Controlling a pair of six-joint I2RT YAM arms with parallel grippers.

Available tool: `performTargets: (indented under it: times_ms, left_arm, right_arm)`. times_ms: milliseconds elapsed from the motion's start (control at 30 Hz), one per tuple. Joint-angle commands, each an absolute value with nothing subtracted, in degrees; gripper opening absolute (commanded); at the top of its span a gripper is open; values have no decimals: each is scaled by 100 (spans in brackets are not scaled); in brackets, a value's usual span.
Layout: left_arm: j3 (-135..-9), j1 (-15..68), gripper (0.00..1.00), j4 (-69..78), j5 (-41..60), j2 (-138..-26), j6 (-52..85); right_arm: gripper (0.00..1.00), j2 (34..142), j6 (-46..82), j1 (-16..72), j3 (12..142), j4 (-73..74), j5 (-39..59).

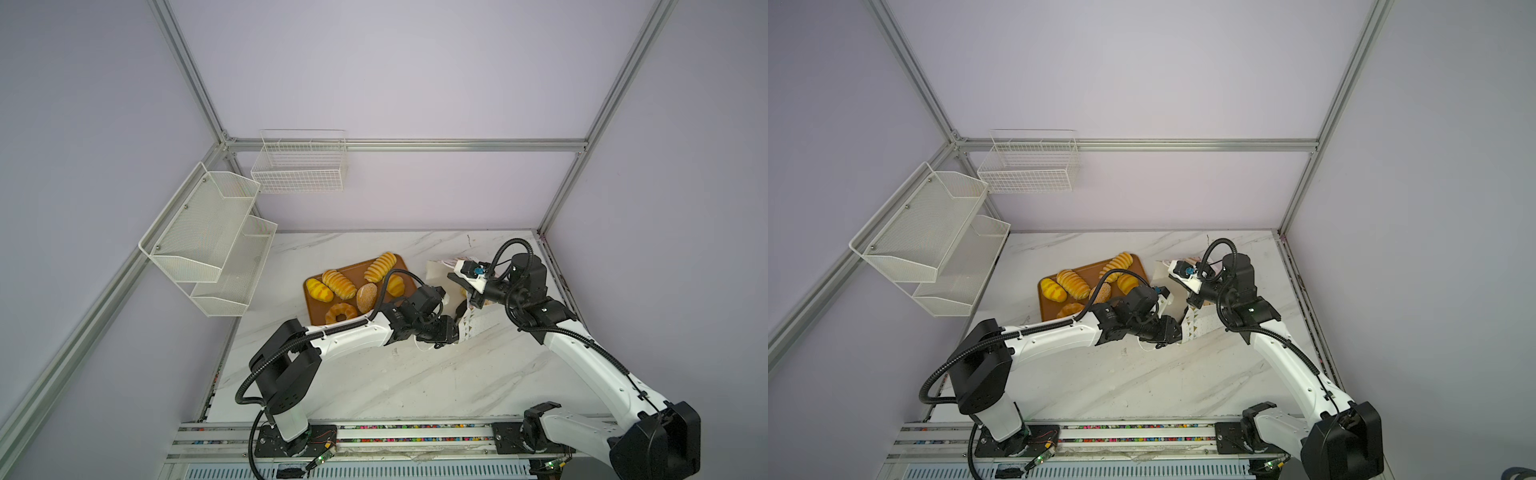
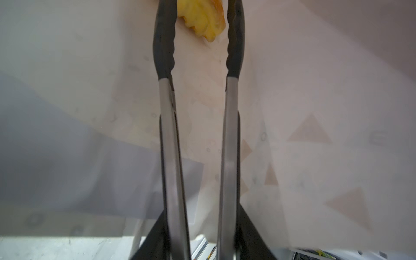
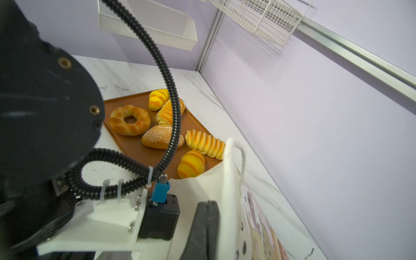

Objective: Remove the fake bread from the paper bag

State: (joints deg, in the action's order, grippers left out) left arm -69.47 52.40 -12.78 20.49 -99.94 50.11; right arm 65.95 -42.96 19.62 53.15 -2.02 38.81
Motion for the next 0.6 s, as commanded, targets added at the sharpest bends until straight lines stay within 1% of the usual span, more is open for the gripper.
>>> performTargets:
  times_ms: [0, 233, 367, 567]
  left_arm:
    - [-7285, 5083, 39, -598, 2290, -9931, 5237]
    - [-6967, 4949, 39, -54, 2489, -9991, 5621]
    - [-6658, 4871, 40, 308, 2440, -9938, 5959]
    - [-6687, 4819, 46, 262, 2484, -10080, 6163]
  right_arm:
    - [0, 6455, -4652, 1960, 5431, -758, 4239]
    - [0, 5819, -4580, 1951, 4821, -881, 4028]
    - [0, 5695, -4503, 1958, 4773, -871, 3955]
    - [0, 5625, -4430, 1951, 4705, -747, 3964]
